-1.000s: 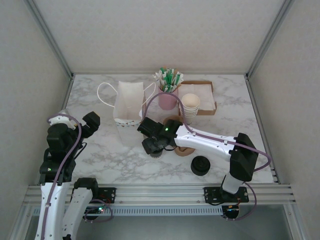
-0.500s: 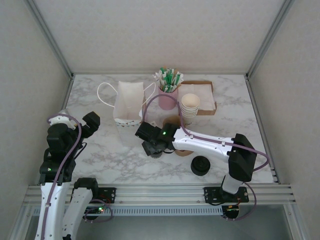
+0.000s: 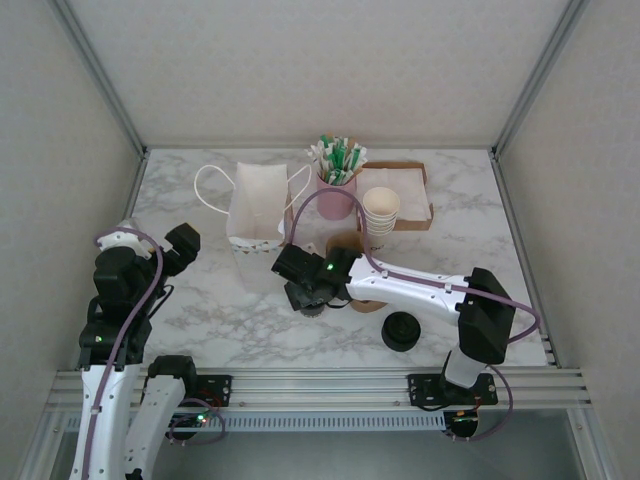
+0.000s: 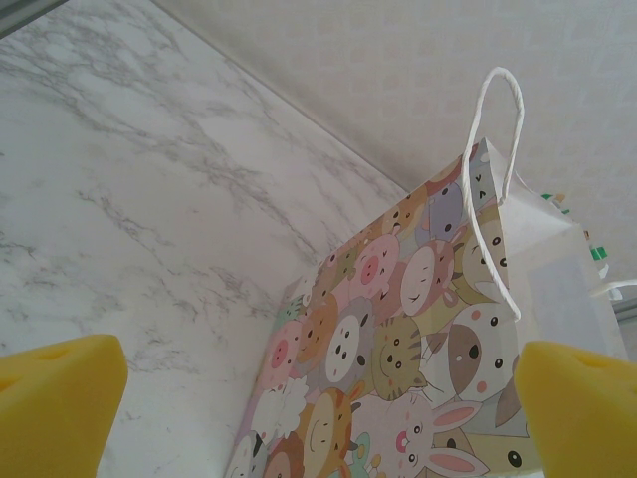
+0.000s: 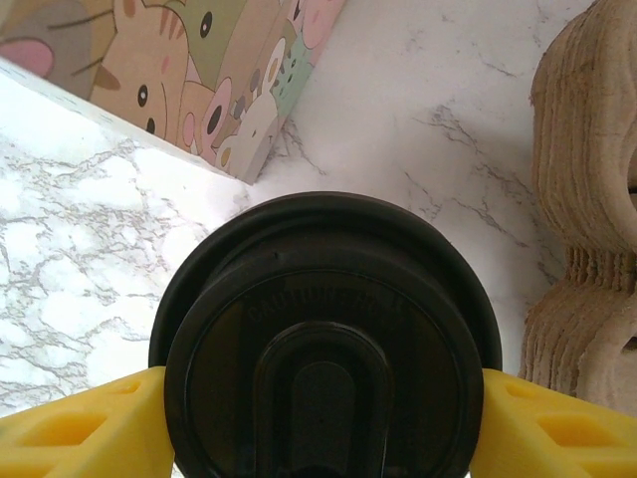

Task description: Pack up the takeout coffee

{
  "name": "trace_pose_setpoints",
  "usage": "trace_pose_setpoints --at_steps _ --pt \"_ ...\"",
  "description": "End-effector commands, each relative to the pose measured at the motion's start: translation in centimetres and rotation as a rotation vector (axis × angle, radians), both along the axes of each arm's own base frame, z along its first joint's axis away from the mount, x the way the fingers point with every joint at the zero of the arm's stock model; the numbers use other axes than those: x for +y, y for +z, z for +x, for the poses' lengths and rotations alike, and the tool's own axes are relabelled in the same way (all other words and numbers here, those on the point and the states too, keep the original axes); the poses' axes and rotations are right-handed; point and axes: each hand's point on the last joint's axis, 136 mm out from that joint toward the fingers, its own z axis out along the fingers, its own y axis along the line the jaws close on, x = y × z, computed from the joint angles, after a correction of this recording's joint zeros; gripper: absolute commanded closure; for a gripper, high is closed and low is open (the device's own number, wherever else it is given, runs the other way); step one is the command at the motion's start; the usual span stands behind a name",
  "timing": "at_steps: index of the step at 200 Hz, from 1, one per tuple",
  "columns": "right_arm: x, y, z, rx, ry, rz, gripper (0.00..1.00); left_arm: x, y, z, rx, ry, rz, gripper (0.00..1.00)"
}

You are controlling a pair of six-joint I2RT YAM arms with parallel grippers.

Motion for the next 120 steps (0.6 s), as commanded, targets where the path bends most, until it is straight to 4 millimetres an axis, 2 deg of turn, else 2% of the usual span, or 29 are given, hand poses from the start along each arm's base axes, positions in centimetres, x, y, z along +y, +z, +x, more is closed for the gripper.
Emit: trace_pose_setpoints --at_steps 1,34,68,92,120 --pt "-2.0 -3.9 -4.4 0.231 0.024 -0.102 0.31 0.3 0.1 -0.2 -0.009 0.013 -0.004 0.0" --pt "-1.9 -5.0 -4.7 0.272 0.013 -0.123 0.31 0.3 0.1 -0.2 -0.009 0.013 -0.004 0.0" --pt "-3.1 -6.7 -4.7 0.288 -0.007 -0.232 0.33 0.3 0.1 -0.2 -0.009 0.015 -0.002 0.0" --pt "-4.1 -6.3 -3.9 0.226 -0.01 -0.305 0.33 0.3 0.1 -0.2 -0.008 0.014 -0.002 0.0" --pt "-2.9 -4.9 -3.6 0.196 0.016 -0.248 0.33 0.3 0.1 -0.2 -0.009 0.016 -0.001 0.0"
